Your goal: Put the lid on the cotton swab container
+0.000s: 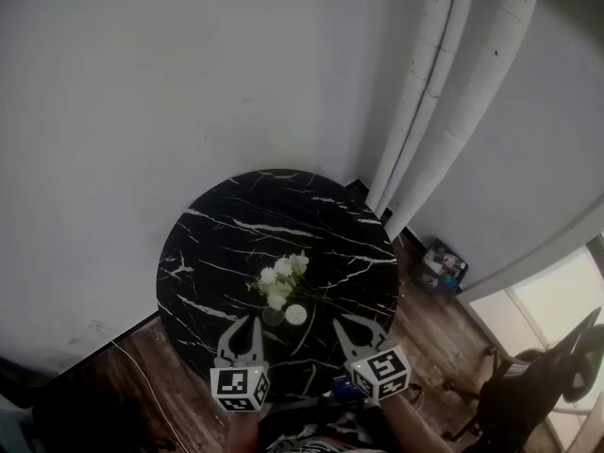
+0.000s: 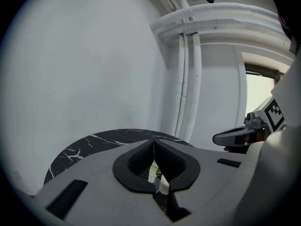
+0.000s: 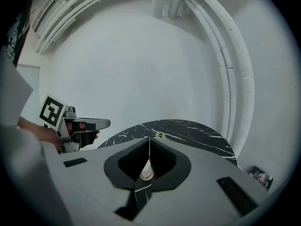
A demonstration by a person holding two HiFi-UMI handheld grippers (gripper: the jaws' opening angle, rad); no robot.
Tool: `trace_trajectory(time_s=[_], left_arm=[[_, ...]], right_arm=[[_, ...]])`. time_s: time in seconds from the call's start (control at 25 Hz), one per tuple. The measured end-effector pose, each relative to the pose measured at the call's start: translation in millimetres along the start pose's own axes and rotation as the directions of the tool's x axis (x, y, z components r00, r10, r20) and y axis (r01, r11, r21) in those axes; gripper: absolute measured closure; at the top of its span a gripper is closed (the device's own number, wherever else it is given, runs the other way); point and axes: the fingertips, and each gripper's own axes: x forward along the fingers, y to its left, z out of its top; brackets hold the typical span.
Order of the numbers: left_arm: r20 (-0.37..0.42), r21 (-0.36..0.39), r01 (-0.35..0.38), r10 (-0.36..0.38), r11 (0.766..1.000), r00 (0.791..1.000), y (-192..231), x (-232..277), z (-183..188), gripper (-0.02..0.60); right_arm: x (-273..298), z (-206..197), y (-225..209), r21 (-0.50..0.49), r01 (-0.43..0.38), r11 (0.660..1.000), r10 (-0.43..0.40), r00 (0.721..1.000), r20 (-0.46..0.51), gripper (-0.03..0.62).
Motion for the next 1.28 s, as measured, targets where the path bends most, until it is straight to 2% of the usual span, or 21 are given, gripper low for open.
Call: trace_trajectory(time_s=[0.28,0.56,0.88,1.12,1.16,1.24,1.28], left_arm=[[-0.059,-0.03,0.013,-0.015,0.999,0.998,5,14,-27,0.566],[-0.103,-0.061,0.011,-0.017,0.998,0.995,14,25,-51,0.566],[-0.129,-0.108,0.001,-0.015,0.994,0.992,23,34,-76,0.566],[-0.158,-0.146,0.026,-0.049,0.989,0.986,24,42,-94,0.563],[-0.163,-0.161,0.037,-0.063,0.986,0.985,23,44,-97,0.553],[-0.175,-0.193,0.059,-0.094,0.979,0.98,21,49,-102,0.477],[-0.18,-0.207,0.065,-0.103,0.976,0.978,21,51,-104,0.46]], right_arm=[[13,-18,-4,0.003,0.002,1.0,-0.002,0.999,-0.049,0.576],[34,-41,-5,0.02,-0.031,0.999,0.033,0.992,-0.126,0.576],[57,-70,-6,0.019,-0.068,0.998,0.07,0.974,-0.217,0.576],[73,-86,-3,0.037,-0.109,0.993,0.115,0.956,-0.269,0.576],[75,-89,-3,0.041,-0.114,0.993,0.121,0.953,-0.277,0.576],[80,-93,-3,0.048,-0.122,0.991,0.131,0.948,-0.289,0.576],[83,-95,-2,0.053,-0.126,0.991,0.136,0.945,-0.296,0.576]])
